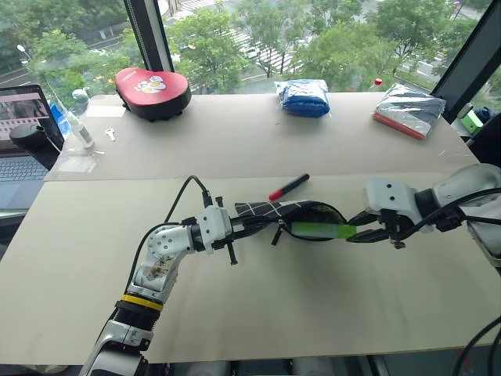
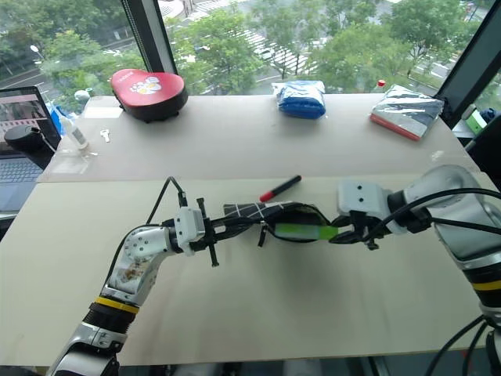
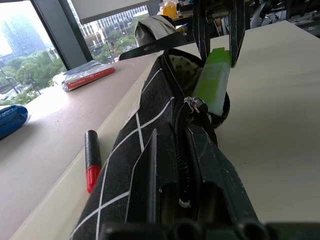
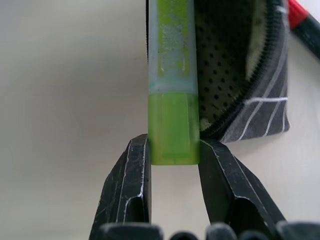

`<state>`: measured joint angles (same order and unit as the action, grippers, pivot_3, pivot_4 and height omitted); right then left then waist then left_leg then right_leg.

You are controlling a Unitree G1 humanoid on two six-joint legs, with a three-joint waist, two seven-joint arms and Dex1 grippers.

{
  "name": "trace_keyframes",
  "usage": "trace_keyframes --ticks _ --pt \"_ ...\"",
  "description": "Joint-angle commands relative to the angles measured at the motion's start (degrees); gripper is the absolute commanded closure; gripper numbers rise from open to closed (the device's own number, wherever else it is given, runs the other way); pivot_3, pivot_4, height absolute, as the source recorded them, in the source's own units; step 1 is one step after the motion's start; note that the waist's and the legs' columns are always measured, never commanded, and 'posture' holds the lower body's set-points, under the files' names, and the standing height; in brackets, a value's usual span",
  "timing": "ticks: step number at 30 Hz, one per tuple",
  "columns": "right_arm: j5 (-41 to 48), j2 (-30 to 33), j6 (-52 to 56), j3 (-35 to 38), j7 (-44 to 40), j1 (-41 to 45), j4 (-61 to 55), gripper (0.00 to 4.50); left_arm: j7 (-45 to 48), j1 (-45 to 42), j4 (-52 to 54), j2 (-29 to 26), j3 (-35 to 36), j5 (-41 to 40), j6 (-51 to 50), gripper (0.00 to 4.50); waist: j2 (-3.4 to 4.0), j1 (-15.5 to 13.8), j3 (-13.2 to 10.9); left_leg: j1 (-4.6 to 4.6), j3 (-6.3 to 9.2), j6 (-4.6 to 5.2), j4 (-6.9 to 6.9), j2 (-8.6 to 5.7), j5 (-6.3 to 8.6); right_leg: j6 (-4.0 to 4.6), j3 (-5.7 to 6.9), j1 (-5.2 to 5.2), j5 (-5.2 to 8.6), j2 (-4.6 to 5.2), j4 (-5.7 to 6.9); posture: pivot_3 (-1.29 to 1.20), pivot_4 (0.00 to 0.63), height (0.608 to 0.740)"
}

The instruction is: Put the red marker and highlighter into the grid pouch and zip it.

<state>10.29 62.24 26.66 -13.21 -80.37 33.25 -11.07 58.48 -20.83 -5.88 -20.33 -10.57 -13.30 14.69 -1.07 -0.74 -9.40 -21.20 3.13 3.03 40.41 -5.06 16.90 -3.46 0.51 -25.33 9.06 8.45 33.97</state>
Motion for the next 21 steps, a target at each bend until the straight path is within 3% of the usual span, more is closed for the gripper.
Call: trace_keyframes --ticks 1,5,12,21 --pt "0.2 -1.8 1.3 -0.8 0.4 2.0 -3.8 3.52 0.4 -1.8 0.4 0.6 0.0 -0.6 1.3 4.50 0.00 0.0 0.0 0.00 0.00 0.00 0.00 0.00 0.00 0.00 0.00 0.00 0.00 0.00 0.00 0.00 0.150 0.740" --pt "-0.5 -3.8 3.1 -1.0 1.9 3.7 -3.2 3.52 0.3 -2.2 0.0 0.9 -0.1 -0.6 1.3 4.50 0.00 0.0 0.0 0.00 0.00 0.00 0.00 0.00 0.00 0.00 0.00 0.00 0.00 0.00 0.00 0.00 0.150 0.740" --pt "2.8 0.0 6.0 4.9 1.4 0.7 -2.5 3.52 0.3 -2.2 -0.2 0.8 0.3 -0.5 1.3 4.50 0.00 -0.2 0.0 -0.04 0.01 -0.01 0.00 -0.02 0.00 0.00 0.02 -0.01 0.00 0.00 -0.01 0.00 0.150 0.740" --pt "14.3 0.5 21.9 13.8 6.2 -7.5 -16.8 3.52 0.2 -2.2 -0.5 0.6 0.3 -0.3 1.4 4.50 0.00 -0.1 0.0 -0.06 0.02 -0.01 -0.01 0.01 0.00 0.00 0.03 -0.06 0.00 0.00 0.02 0.00 0.150 0.740"
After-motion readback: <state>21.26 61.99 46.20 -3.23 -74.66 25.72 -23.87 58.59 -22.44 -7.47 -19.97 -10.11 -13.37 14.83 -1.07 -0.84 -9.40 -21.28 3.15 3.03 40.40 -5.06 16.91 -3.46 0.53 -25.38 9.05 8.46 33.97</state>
